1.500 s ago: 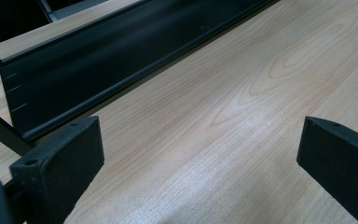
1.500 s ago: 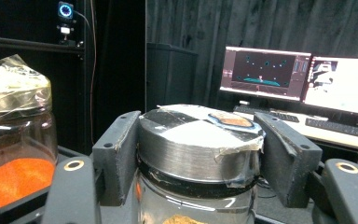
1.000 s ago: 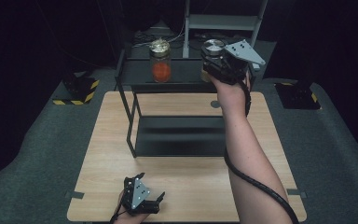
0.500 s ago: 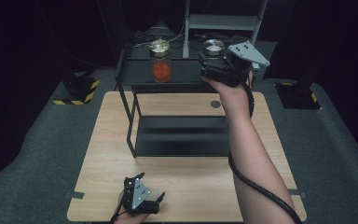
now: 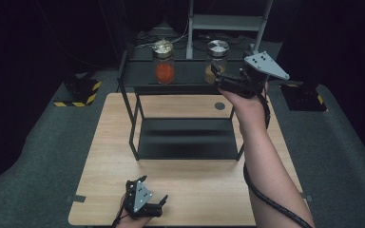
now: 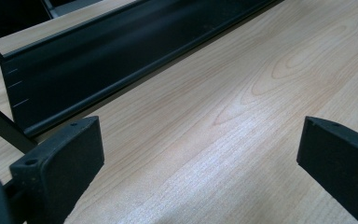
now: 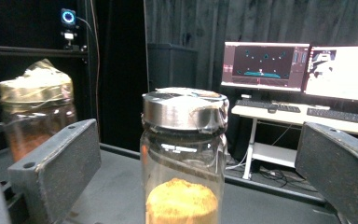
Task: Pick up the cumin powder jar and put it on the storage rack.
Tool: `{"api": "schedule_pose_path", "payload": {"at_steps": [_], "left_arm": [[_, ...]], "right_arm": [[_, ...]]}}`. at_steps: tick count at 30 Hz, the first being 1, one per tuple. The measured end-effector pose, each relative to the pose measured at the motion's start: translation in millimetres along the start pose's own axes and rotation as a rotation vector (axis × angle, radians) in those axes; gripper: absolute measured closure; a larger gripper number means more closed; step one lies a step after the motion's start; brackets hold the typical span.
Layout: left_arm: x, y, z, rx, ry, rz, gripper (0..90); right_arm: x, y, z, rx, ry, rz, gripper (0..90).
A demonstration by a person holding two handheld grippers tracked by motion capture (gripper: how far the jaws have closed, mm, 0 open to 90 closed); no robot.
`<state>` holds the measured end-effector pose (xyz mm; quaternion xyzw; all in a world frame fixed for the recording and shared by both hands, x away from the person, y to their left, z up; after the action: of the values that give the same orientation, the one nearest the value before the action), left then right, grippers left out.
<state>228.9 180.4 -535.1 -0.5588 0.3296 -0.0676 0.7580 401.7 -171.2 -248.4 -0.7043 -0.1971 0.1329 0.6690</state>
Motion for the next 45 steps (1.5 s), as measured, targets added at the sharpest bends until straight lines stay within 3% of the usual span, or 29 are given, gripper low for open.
{"api": "schedule_pose_path", "payload": {"at_steps": [10,17,38,45], "left_arm": [[1.1,-1.0,-1.9,0.016,-0.002,0.011,0.8],[0.6,-0.6,-0.4,0.005,0.0,0.006,0.8],[2.0,-2.0,-4.1,0.04,-0.005,0.022,0.8],[1.5,-1.6,-2.4,0.042,0.017,0.017,0.8]], "right_arm": [[-32.6,5.9,1.7,-0.011,-0.04,-0.023,0.0],[-49.7,12.6,6.1,-0.022,-0.063,-0.034,0.0],[-85.3,42.5,10.6,-0.055,-0.091,-0.025,0.0],[-97.7,58.0,11.3,-0.068,-0.112,0.004,0.0]]}}
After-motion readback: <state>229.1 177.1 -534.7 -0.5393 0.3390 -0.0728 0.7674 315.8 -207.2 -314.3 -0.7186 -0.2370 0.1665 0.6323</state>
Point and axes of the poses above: each handheld gripper's, and its own axes: x roughly forward along the jaws, y roughly out of its underside, z roughly to its left, the point moved 9 cm from there along x, roughly forward along the jaws, and after that the axes turned 1 degree about -x, right-handed, at the moved point
